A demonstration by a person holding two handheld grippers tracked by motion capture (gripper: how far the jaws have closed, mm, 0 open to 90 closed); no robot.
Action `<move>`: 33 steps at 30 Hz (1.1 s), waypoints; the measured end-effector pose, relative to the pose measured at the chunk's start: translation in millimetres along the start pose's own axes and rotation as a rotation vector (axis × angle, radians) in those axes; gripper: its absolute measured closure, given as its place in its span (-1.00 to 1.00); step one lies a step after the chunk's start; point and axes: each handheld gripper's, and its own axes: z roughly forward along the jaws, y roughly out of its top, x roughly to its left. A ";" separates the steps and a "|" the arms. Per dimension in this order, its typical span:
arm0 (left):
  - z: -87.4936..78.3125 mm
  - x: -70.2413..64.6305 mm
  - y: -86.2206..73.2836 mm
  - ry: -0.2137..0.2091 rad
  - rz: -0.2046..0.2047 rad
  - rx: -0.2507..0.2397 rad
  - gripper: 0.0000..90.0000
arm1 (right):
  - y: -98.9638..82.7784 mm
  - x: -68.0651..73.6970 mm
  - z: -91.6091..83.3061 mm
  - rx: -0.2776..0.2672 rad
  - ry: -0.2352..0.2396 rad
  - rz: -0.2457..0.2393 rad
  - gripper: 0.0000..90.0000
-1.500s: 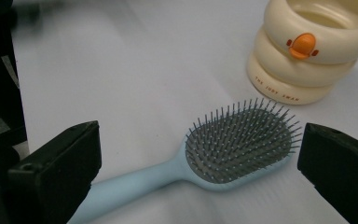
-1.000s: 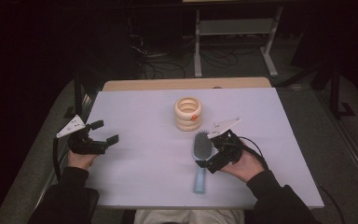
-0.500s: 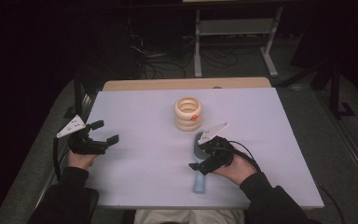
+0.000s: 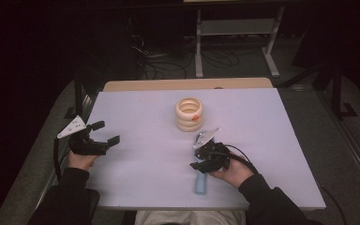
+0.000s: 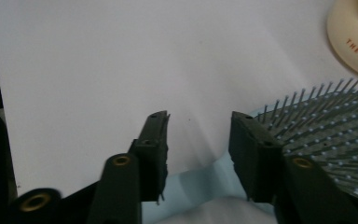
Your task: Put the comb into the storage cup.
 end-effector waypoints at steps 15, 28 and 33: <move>0.8 -0.2 -0.2 -0.006 -0.001 0.002 -1.00 | -1.4 3.5 14.7 0.063 0.012 -0.004 0.84; 0.9 -0.5 -0.3 -0.011 0.002 -0.001 -1.00 | -4.8 1.5 23.0 0.117 0.056 0.037 0.97; 0.9 -0.4 -0.3 -0.010 0.001 0.000 -1.00 | -6.1 1.6 23.3 0.141 0.048 0.024 0.97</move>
